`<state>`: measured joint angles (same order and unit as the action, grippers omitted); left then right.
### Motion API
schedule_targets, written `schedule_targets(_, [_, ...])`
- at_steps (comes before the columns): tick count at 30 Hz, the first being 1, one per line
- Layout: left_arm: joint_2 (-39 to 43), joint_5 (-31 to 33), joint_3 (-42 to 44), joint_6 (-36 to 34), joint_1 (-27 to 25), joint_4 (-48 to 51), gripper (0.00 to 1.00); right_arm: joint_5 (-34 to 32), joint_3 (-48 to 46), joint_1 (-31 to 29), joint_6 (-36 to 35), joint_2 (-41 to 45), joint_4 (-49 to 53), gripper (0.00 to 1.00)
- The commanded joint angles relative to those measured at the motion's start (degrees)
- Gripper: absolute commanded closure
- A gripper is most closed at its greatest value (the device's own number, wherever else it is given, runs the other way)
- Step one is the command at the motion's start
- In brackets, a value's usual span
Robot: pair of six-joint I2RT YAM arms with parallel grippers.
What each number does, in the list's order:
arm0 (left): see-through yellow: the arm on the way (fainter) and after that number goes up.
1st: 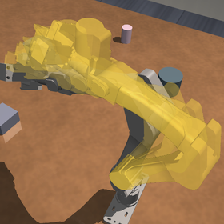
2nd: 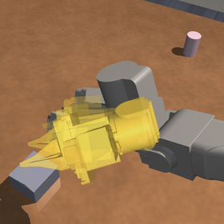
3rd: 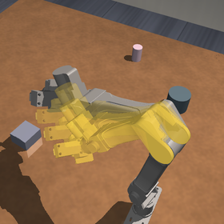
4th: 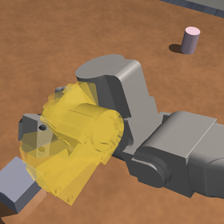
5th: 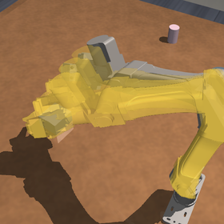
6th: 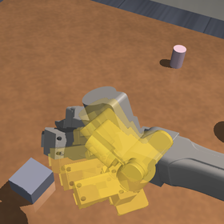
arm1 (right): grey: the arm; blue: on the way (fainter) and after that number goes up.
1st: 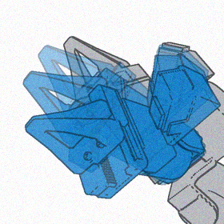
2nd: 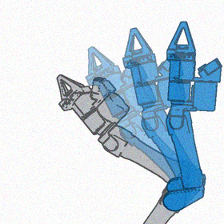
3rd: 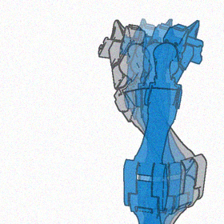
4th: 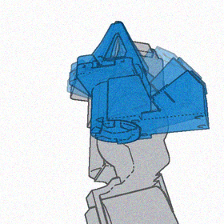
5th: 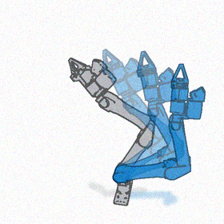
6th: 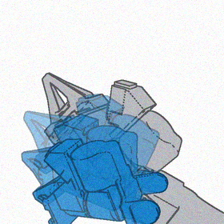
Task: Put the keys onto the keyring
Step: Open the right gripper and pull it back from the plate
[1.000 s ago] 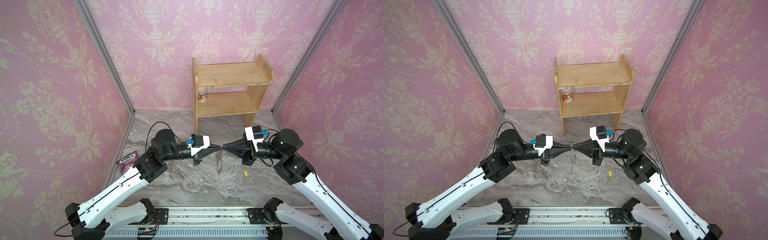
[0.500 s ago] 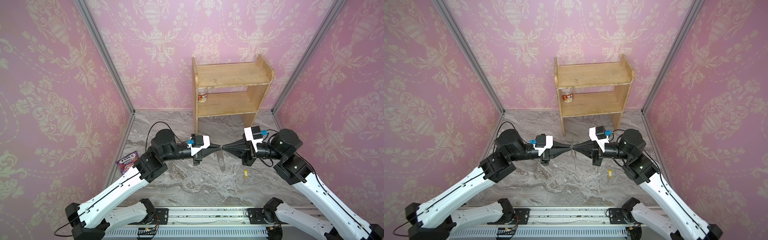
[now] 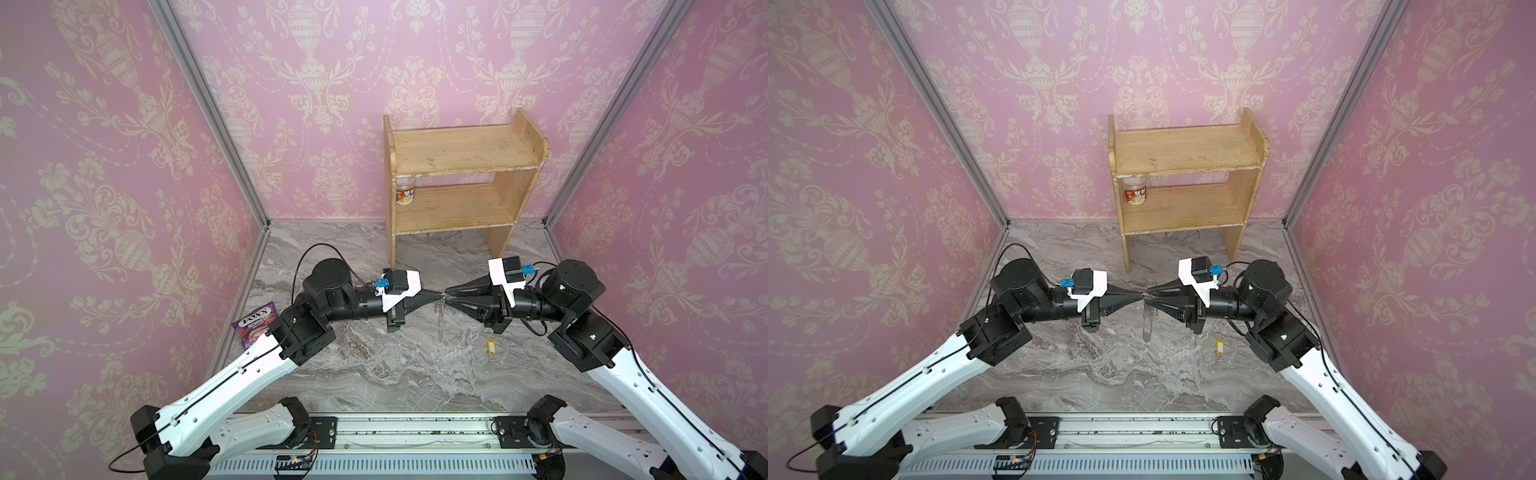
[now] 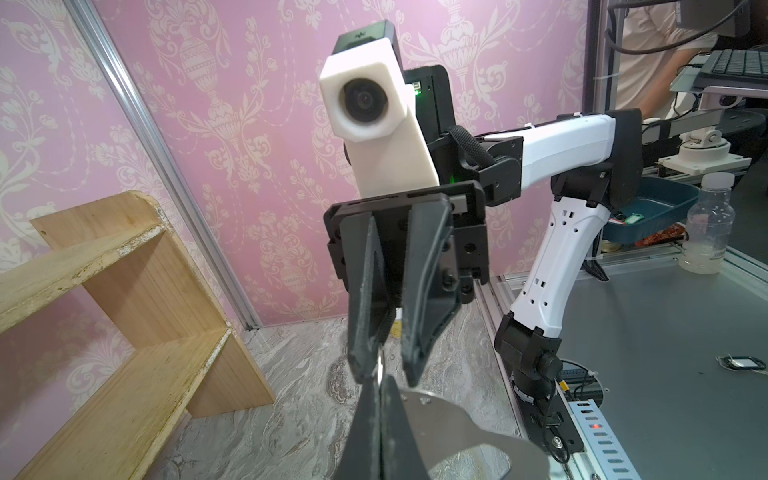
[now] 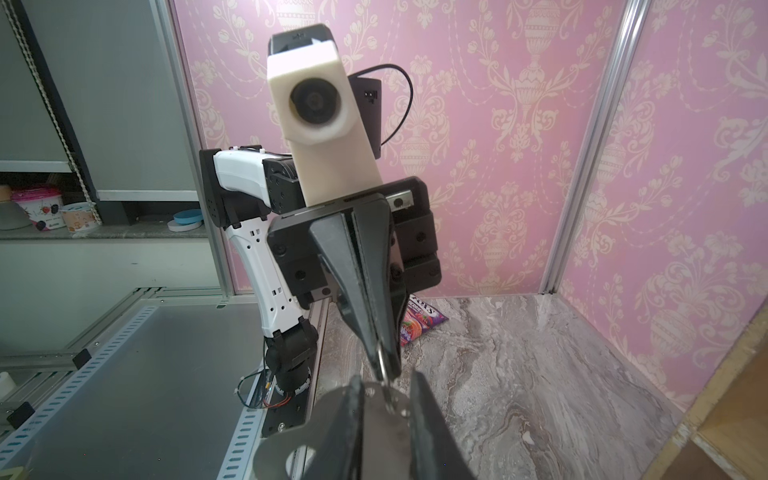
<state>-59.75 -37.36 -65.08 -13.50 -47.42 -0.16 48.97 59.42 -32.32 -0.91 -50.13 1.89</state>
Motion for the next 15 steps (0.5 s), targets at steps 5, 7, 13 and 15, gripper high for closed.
schedule_targets(5, [0.8,-0.2,0.7,-2.3,1.1,-1.4,1.00,-7.7,0.9,0.4,-4.8,5.2,8.7,0.21])
schedule_targets(7, [0.9,-1.0,0.8,-1.9,1.4,-2.1,1.00,-8.2,1.5,0.5,-5.2,5.3,10.5,0.20])
schedule_targets(13, [0.8,-2.8,2.2,-0.1,2.8,-5.0,1.00,-13.0,2.2,0.8,-3.6,4.3,13.4,0.18])
schedule_targets(15, [0.8,-3.3,3.1,1.4,3.2,-6.8,1.00,-17.2,2.5,1.2,-1.8,3.4,15.3,0.17])
